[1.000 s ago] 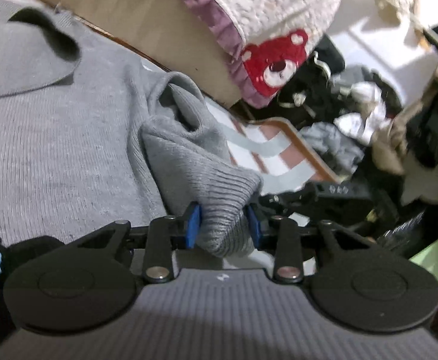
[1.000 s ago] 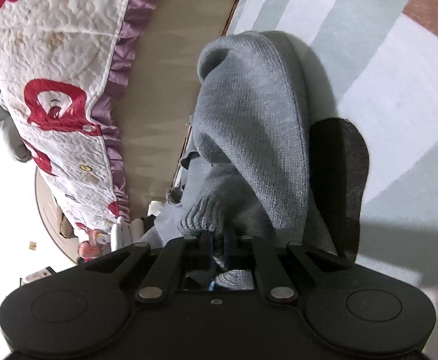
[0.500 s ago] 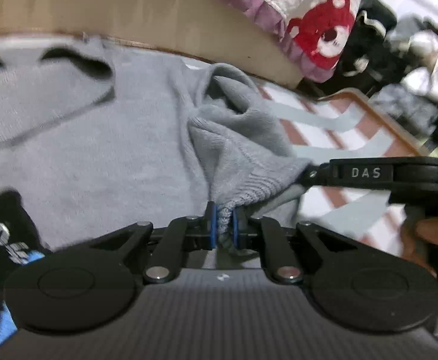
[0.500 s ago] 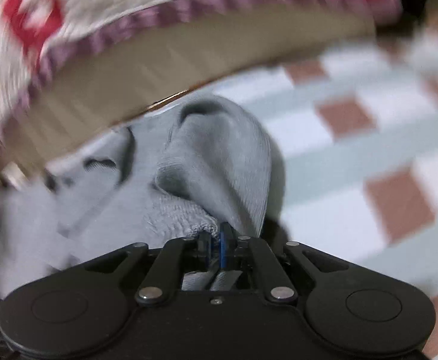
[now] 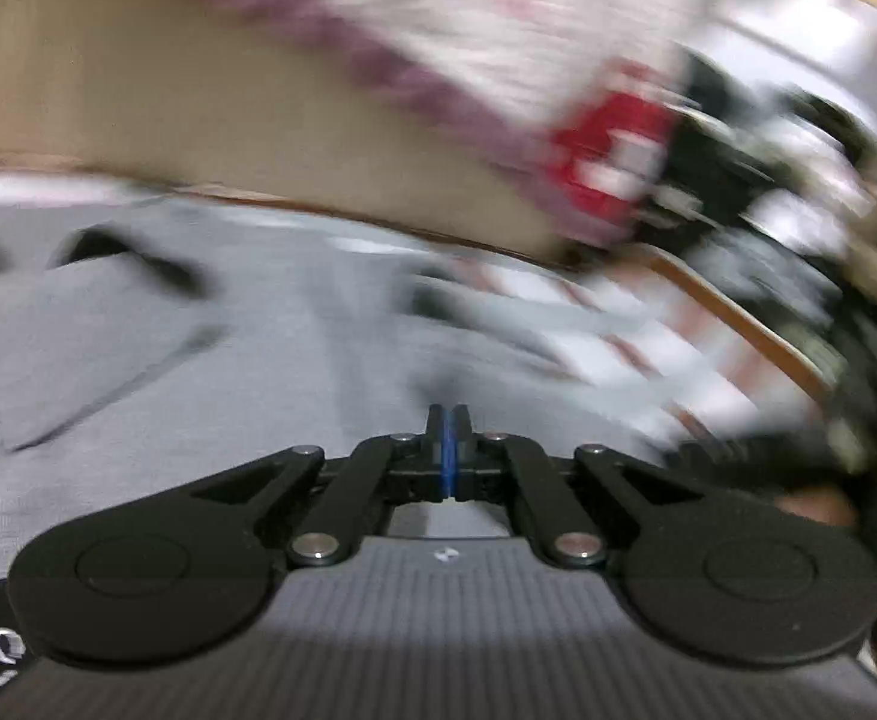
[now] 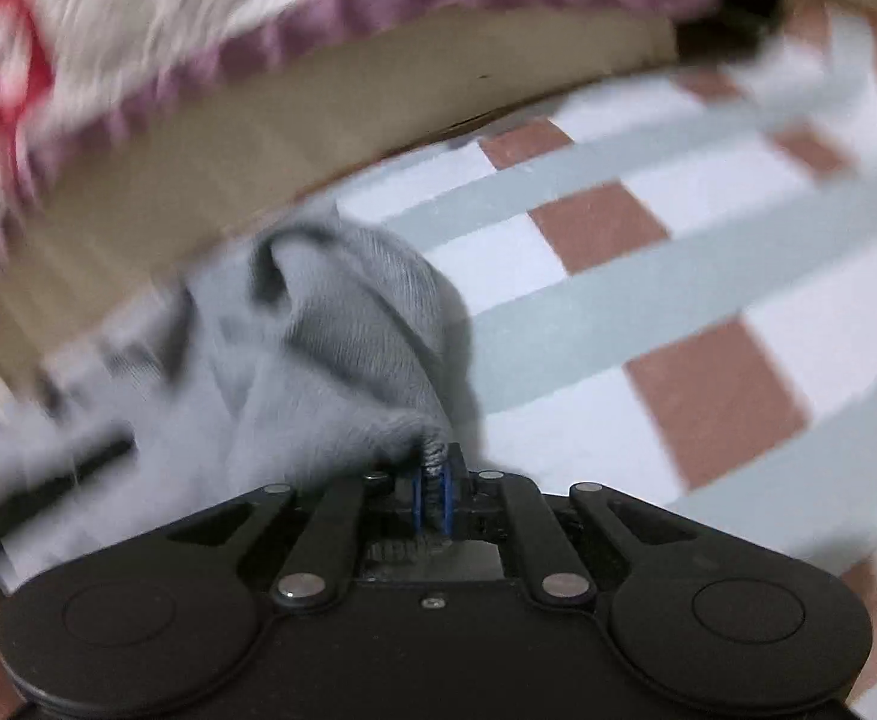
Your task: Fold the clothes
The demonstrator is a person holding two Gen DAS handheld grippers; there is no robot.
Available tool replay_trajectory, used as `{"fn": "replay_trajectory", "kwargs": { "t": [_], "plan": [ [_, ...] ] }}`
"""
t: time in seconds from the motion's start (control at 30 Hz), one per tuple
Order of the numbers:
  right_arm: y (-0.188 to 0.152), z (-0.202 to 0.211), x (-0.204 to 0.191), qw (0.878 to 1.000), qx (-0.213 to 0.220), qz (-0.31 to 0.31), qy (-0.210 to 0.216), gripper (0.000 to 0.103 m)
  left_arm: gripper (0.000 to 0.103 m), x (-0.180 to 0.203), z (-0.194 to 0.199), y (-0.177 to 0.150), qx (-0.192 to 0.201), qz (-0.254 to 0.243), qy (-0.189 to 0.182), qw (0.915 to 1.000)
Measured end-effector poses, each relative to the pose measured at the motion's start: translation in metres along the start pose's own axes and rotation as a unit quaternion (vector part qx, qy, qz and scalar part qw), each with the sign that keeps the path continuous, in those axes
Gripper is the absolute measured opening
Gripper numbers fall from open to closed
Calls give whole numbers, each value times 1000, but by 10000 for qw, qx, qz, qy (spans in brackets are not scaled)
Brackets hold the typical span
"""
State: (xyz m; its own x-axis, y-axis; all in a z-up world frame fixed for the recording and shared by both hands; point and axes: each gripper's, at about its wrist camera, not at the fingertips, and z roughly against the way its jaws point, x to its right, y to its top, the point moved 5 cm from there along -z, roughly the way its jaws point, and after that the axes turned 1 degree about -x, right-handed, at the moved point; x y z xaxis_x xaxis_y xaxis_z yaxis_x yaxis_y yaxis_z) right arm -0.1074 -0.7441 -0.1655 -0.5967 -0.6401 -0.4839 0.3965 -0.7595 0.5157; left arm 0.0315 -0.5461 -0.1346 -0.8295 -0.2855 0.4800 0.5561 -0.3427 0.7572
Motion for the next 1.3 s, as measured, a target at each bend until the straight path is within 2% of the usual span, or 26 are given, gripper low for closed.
{"fn": "replay_trajectory", "kwargs": {
  "t": [0.03, 0.07, 0.1, 0.13, 0.17, 0.27, 0.33, 0.37, 0.4, 0.47, 0.53, 0.57, 0.6, 0.63, 0.73, 0.77, 0.8, 0.87, 0.9, 0.93, 0.97, 1.0, 1.1, 1.13, 1.2, 1.3],
  "plan": [
    [1, 2, 0, 9993, -1, -204, 315, 9, 7, 15, 2, -2, -32, -192, -300, 9994],
    [-1, 3, -3, 9979, -30, -294, 573, 9, 16, 23, 2, -5, -41, -296, -363, 9989],
    [-2, 4, -5, 9958, -59, -385, 830, 9, 29, 31, 2, -8, -50, -400, -426, 9983],
    [-3, 5, -8, 9929, -89, -475, 1087, 9, 34, 38, 1, -10, -60, -501, -468, 9976],
    [-4, 6, -12, 9906, -124, -493, 1272, 9, 41, 39, -1, -13, -84, -577, -338, 9977],
    [-10, 4, -31, 9908, -212, -130, 1333, 9, 42, 41, -9, -19, -160, -879, 107, 9959],
    [-14, 2, -39, 9913, -219, 109, 1293, 9, 39, 37, -15, -22, -235, -1108, 332, 9930],
    [-14, -1, -41, 9912, -228, 170, 1293, 9, 17, 34, -19, -23, -326, -1125, 343, 9925],
    [-14, -3, -44, 9912, -240, 225, 1283, 8, 5, 30, -22, -23, -412, -1112, 346, 9923],
    [-12, -7, -45, 9927, -236, 367, 1124, 8, 5, 15, -27, -20, -502, -549, 209, 9970],
    [-11, -11, -42, 9953, -188, 594, 739, 9, 5, -2, -32, -17, -559, 290, -32, 9980],
    [-11, -11, -41, 9960, -131, 746, 478, 18, 5, -10, -35, -15, -584, 686, -145, 9958],
    [-11, -12, -40, 9957, -75, 898, 215, 35, 5, -14, -39, -14, -597, 880, -193, 9941],
    [-11, -10, -40, 9947, -2, 1029, 35, 36, 4, -17, -42, -12, -611, 1057, -235, 9922],
    [-12, 2, -47, 9901, 314, 1359, -133, 36, 4, -16, -52, -11, -680, 1128, -203, 9911],
    [-15, 9, -52, 9863, 470, 1566, -241, 35, 4, -15, -54, -10, -702, 1137, -186, 9909],
    [-18, 18, -59, 9808, 663, 1811, -284, 28, 4, -14, -56, -11, -709, 1199, -193, 9901],
    [-24, 31, -77, 9665, 970, 2378, -30, 14, 4, -14, -59, -10, -730, 1321, -217, 9883],
    [-28, 37, -86, 9579, 1091, 2650, 143, 13, 5, -14, -60, -11, -739, 1342, -220, 9879],
    [-32, 38, -95, 9505, 1091, 2897, 279, 10, 5, -14, -60, -11, -747, 1363, -223, 9876],
    [-38, 32, -101, 9462, 897, 3096, 304, 10, 5, -15, -59, -11, -754, 1379, -224, 9873],
    [-45, 24, -104, 9401, 714, 3328, 183, 10, 5, -15, -59, -11, -760, 1394, -224, 9871],
    [-68, -3, -108, 9066, 216, 4190, -450, 9, 4, -17, -57, -11, -780, 1376, -209, 9872],
    [-71, -7, -108, 8985, 169, 4347, -585, 8, 5, -17, -56, -11, -795, 1364, -199, 9873],
    [-76, -11, -108, 8807, 250, 4651, -858, 9, 4, -17, -57, -12, -816, 1326, -180, 9876],
    [-74, -4, -113, 8716, 519, 4811, -790, 11, 5, -16, -57, -12, -847, 1281, -174, 9880]
  ]
}}
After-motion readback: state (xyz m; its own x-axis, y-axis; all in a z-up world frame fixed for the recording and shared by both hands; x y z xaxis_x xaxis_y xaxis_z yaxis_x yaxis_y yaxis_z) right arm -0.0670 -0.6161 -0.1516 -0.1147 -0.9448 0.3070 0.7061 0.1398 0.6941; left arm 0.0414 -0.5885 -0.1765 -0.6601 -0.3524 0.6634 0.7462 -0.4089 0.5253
